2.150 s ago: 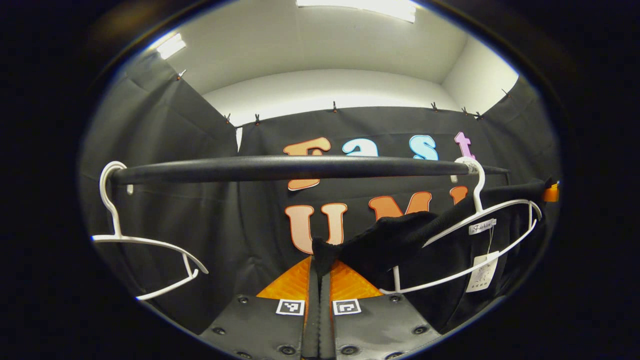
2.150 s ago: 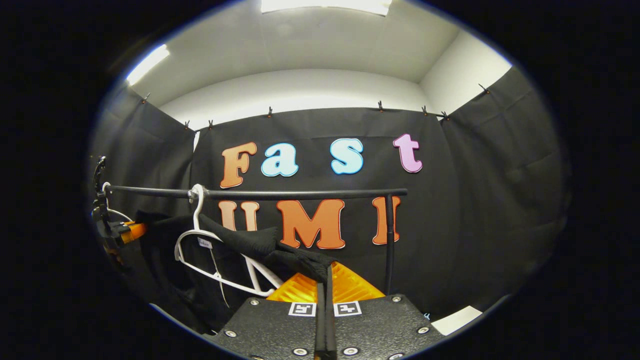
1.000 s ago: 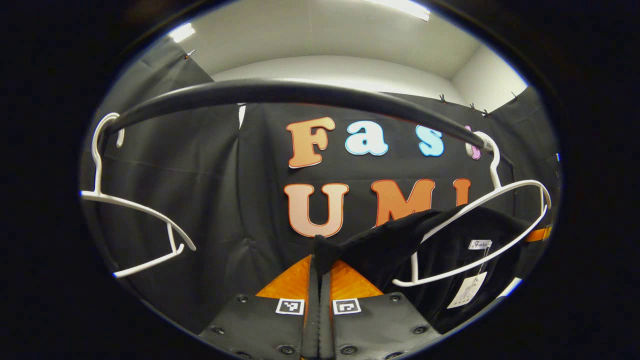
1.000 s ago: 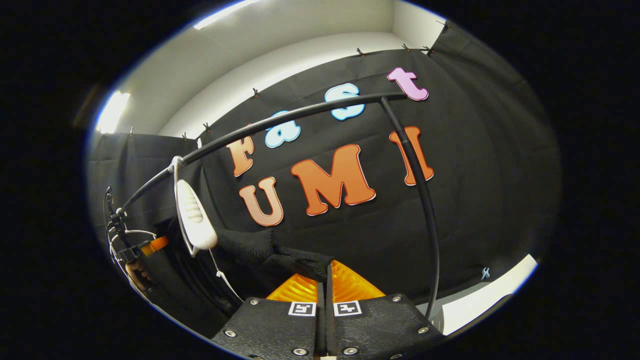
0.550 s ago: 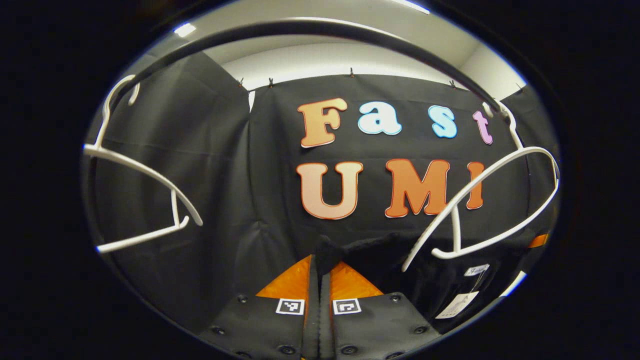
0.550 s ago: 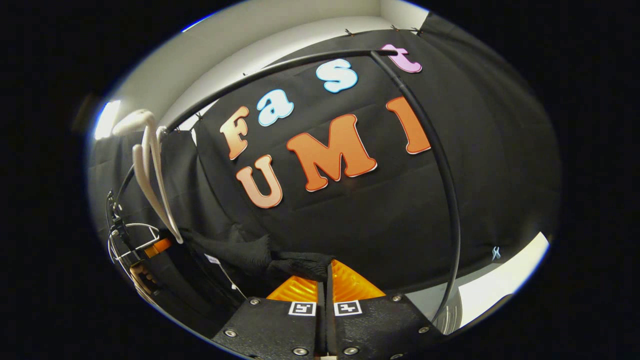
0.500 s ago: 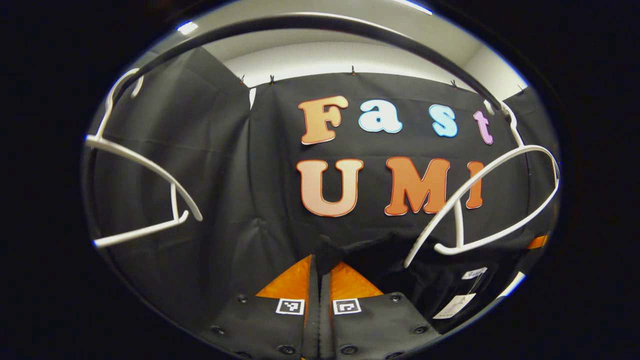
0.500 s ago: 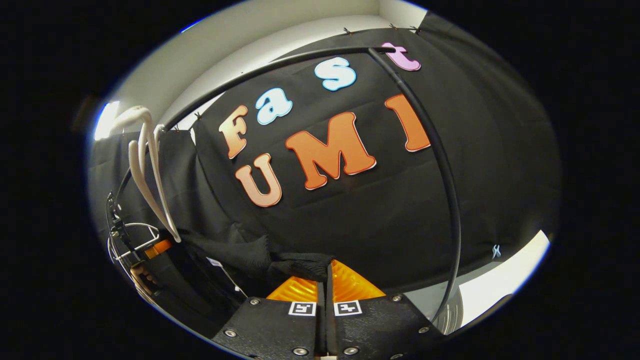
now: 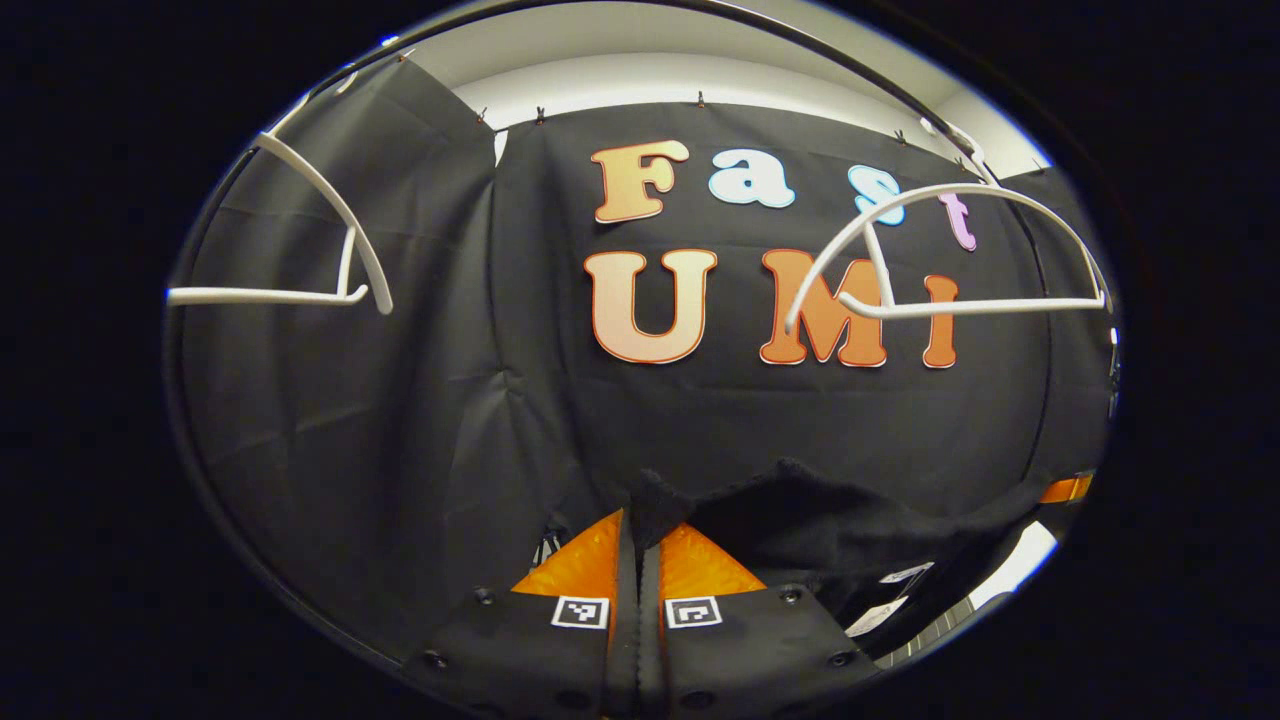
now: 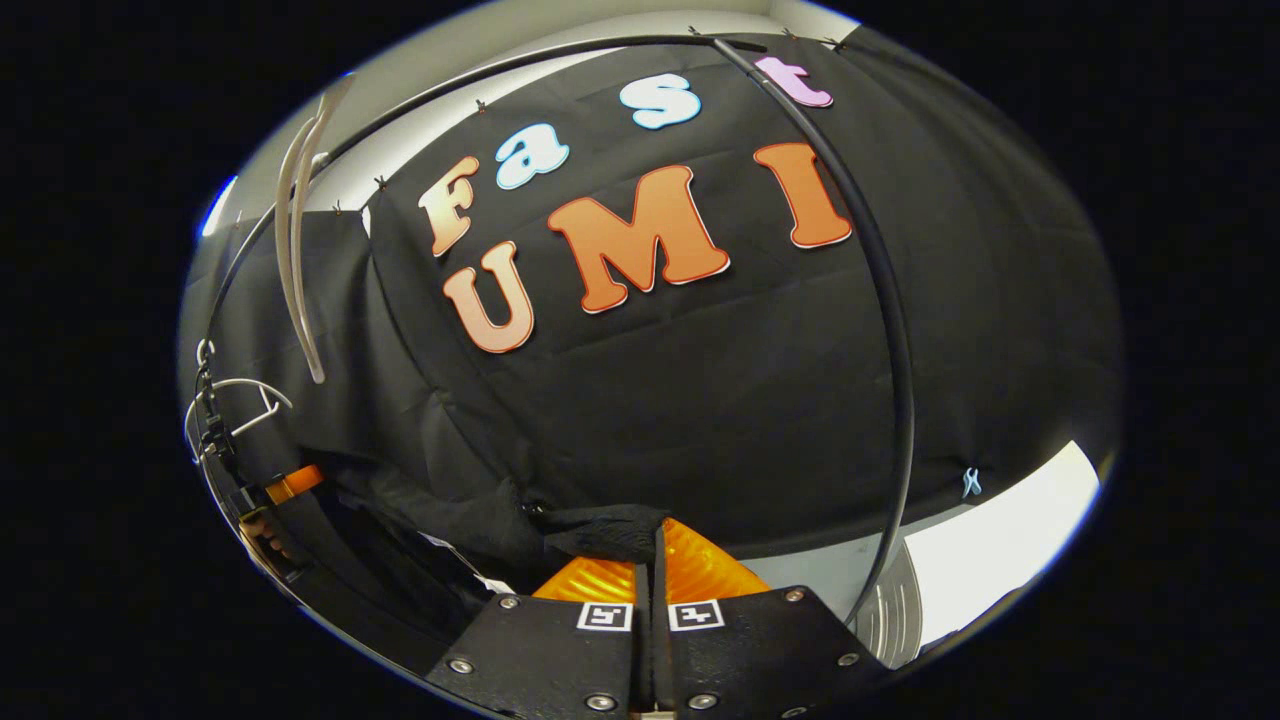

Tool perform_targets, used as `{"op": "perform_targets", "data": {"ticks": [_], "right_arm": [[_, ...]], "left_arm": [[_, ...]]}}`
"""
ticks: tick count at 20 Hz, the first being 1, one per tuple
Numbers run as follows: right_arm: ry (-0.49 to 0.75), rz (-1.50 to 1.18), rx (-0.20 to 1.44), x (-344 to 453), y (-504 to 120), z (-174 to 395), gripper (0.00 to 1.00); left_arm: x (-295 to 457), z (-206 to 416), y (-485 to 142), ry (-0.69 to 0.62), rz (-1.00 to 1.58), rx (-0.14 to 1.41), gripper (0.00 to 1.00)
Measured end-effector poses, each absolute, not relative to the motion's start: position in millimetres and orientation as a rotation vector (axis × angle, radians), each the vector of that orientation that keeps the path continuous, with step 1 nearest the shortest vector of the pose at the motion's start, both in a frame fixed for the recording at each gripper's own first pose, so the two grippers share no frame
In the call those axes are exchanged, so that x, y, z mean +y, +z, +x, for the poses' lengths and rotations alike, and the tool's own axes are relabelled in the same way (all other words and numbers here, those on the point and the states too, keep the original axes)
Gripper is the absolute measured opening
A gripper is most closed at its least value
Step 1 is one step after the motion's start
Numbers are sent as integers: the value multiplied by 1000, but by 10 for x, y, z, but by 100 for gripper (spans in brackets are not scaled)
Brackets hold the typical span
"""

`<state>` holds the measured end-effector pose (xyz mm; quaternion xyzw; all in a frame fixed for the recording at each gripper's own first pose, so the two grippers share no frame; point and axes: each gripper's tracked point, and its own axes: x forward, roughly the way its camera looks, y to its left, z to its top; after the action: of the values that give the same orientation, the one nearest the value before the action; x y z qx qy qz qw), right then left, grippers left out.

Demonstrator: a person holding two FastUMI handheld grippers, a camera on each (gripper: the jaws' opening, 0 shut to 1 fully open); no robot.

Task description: Grasp the clothes on the hanger with both hands and then place them into the laundry hamper below.

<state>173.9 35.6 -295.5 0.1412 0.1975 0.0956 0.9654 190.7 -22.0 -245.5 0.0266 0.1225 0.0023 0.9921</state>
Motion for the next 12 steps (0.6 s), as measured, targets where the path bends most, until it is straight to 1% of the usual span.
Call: {"op": "perform_targets", "data": {"ticks": [1, 2, 3, 4, 5, 6, 12], "right_arm": [[187, 278, 405, 364, -3047, 1693, 0], [183, 269, 406, 373, -3120, 1633, 0], [183, 259, 403, 384, -3188, 1593, 0], [179, 251, 398, 422, -3256, 1558, 0], [178, 247, 394, 453, -3327, 1523, 0], [176, 248, 393, 495, -3411, 1479, 0], [208, 259, 446, 886, -4008, 1204, 0]], "left_arm": [[-246, 1871, -2509, -2, 50, 249, 7], [-291, 1847, -2557, -9, 49, 250, 7], [-312, 1826, -2606, -10, 55, 249, 10], [-374, 1790, -2673, -20, 56, 255, 7], [-490, 1745, -2770, -42, 52, 264, 9], [-610, 1701, -2851, -63, 50, 275, 7], [-1185, 1448, -3407, -202, 73, 335, 7]]}}
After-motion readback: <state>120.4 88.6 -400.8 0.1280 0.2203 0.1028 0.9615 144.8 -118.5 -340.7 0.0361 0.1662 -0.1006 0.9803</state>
